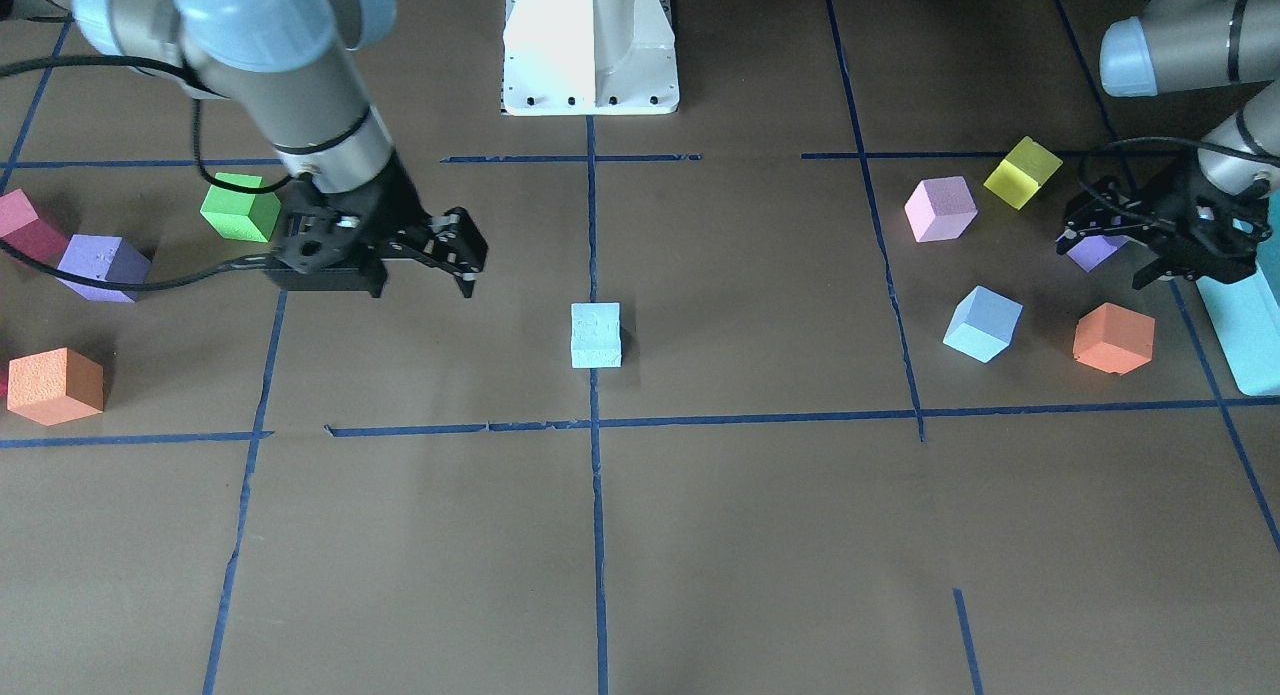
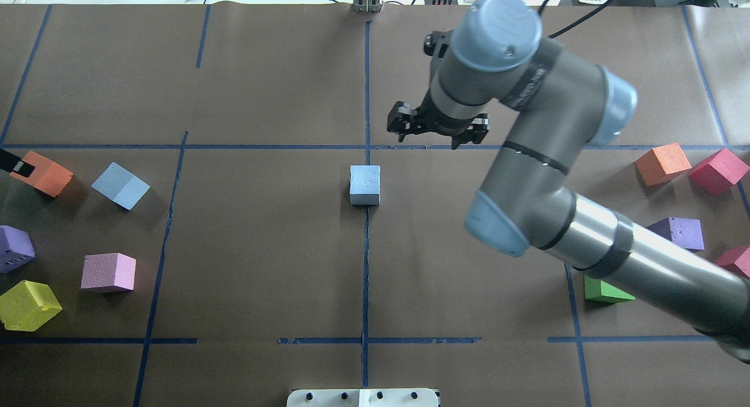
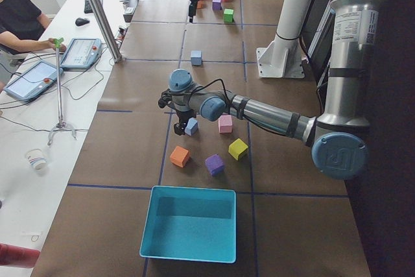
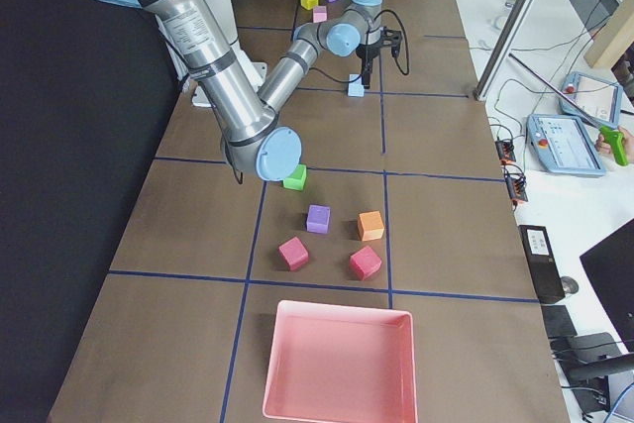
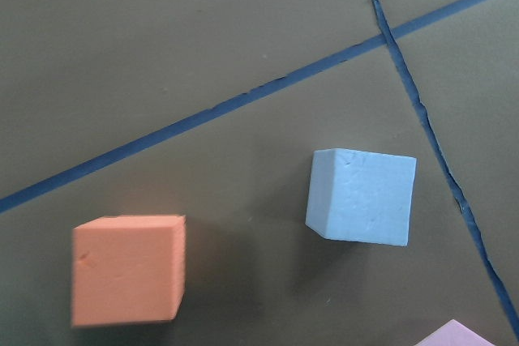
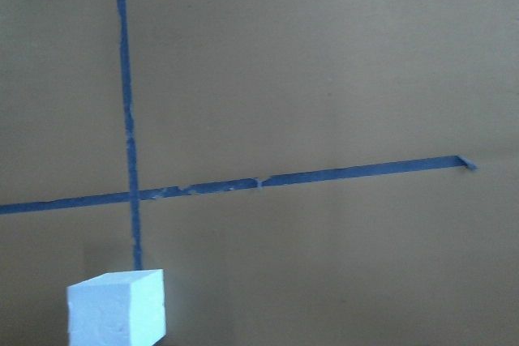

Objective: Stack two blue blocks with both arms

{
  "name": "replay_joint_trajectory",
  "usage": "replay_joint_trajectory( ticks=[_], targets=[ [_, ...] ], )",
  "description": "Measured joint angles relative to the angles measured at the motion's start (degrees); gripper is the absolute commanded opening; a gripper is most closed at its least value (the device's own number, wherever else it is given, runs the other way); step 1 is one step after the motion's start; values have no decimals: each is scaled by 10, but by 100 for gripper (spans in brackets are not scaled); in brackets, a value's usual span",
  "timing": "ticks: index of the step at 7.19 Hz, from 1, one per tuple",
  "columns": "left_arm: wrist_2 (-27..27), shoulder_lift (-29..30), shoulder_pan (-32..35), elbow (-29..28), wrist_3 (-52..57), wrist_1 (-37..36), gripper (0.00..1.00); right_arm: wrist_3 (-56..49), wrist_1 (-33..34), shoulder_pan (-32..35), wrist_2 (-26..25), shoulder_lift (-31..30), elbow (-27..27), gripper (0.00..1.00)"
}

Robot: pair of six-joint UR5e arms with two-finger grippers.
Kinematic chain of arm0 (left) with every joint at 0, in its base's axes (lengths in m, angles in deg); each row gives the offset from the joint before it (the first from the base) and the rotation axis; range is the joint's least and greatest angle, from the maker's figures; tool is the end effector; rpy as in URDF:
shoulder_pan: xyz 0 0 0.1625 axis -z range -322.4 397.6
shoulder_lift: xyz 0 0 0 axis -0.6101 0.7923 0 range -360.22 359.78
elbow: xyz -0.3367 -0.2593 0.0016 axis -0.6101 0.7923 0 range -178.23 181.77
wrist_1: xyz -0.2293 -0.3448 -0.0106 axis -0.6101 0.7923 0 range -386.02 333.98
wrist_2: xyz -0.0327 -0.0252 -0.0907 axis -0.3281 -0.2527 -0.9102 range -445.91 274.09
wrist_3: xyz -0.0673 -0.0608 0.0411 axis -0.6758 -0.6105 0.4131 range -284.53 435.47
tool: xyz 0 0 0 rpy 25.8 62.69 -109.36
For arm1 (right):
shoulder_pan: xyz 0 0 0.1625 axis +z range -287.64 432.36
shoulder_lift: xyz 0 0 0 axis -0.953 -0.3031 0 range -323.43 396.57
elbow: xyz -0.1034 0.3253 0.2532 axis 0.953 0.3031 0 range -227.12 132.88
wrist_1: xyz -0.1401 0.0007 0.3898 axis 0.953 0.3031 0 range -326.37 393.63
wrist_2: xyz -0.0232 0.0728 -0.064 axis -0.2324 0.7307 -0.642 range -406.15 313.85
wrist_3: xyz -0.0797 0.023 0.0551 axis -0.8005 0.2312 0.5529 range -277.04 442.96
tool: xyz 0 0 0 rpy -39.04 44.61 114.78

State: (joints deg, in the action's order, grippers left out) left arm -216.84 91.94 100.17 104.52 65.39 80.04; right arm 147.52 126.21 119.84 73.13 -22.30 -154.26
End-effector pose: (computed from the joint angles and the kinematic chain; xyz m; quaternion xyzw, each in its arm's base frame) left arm 0.1787 -0.4922 0.4995 0.1285 0.3995 0.2284 0.8785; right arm -0.3516 -0.5086 0.2230 0.0359 -0.4405 0.0742 0.8939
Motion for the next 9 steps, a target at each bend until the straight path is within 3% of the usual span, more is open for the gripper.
replay_joint_trajectory(
  ticks=[3, 9],
  targets=[
    [52, 36, -70, -40, -13, 41, 100, -109, 0, 52, 33, -84, -35, 100],
    [56, 86, -96, -119, -18, 44, 100, -119, 0, 53, 31, -93, -30, 100]
  ],
)
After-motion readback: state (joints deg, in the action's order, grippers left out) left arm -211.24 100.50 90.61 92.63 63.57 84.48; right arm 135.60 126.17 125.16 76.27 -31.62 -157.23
